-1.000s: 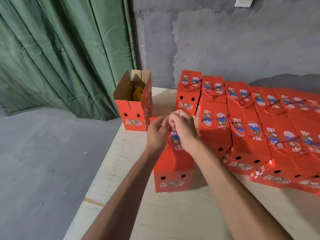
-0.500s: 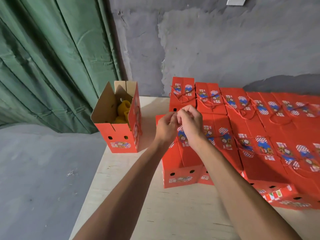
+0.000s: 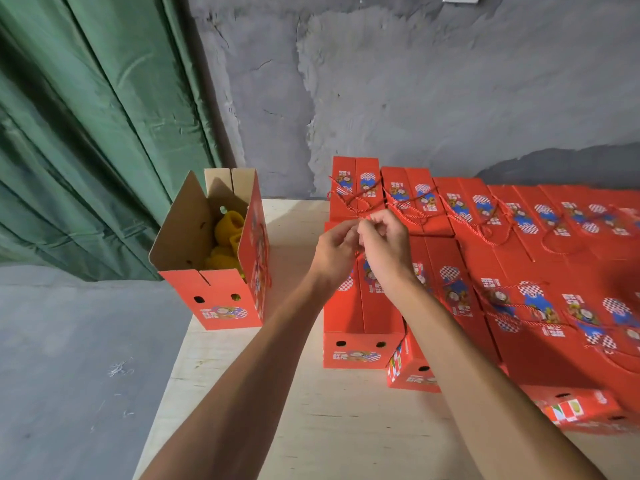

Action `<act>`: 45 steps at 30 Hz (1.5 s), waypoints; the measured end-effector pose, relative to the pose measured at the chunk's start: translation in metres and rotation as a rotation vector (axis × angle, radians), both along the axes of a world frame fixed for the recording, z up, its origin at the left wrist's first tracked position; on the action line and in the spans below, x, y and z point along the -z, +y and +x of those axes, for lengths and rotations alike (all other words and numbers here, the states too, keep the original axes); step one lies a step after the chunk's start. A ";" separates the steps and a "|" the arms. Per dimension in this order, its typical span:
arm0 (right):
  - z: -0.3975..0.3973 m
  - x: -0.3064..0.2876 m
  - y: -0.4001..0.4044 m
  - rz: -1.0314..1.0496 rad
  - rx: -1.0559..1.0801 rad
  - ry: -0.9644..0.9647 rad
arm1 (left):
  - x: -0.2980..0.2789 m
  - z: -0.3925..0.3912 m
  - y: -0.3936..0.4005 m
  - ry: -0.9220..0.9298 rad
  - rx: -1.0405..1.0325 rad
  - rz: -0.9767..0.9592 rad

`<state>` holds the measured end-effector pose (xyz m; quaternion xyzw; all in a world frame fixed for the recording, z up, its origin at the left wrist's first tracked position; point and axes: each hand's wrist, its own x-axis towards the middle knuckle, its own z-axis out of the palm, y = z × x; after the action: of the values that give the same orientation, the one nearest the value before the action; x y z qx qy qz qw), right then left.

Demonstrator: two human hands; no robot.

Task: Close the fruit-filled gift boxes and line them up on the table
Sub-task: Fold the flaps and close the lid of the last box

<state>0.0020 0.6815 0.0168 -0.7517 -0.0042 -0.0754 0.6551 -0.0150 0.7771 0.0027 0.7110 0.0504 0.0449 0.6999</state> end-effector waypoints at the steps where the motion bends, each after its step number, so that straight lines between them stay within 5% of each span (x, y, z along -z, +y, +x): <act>1: -0.003 0.002 0.001 0.027 0.049 0.015 | 0.000 -0.001 0.000 -0.004 0.026 -0.006; 4: -0.017 0.006 0.008 -0.053 0.122 0.069 | 0.004 -0.006 0.006 -0.006 0.052 0.099; 10: -0.051 -0.006 0.024 -0.797 0.081 -0.108 | 0.003 -0.036 0.042 -0.009 0.006 0.646; 13: -0.067 -0.012 0.032 -1.028 0.150 -0.201 | 0.003 -0.039 0.075 -0.092 -0.109 1.130; 15: -0.075 -0.016 0.044 -1.008 0.143 -0.252 | 0.002 -0.040 0.096 -0.154 -0.292 1.307; 22: -0.091 -0.017 0.086 -0.682 -0.052 -0.129 | 0.018 -0.057 0.139 0.299 -0.492 1.133; 31: -0.124 -0.008 0.084 -0.652 -0.214 0.013 | 0.012 -0.100 0.144 0.367 -0.391 1.176; 38: -0.196 0.000 0.066 -0.668 -0.281 0.021 | 0.014 -0.200 0.137 0.392 -0.293 1.151; 45: -0.276 0.004 0.065 -0.568 -0.415 0.226 | 0.015 -0.313 0.085 0.312 -0.204 1.110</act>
<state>-0.2744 0.7465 0.0133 -0.8904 -0.1049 0.1466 0.4180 -0.3283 0.8618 -0.0120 0.9610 0.1899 0.0264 0.1994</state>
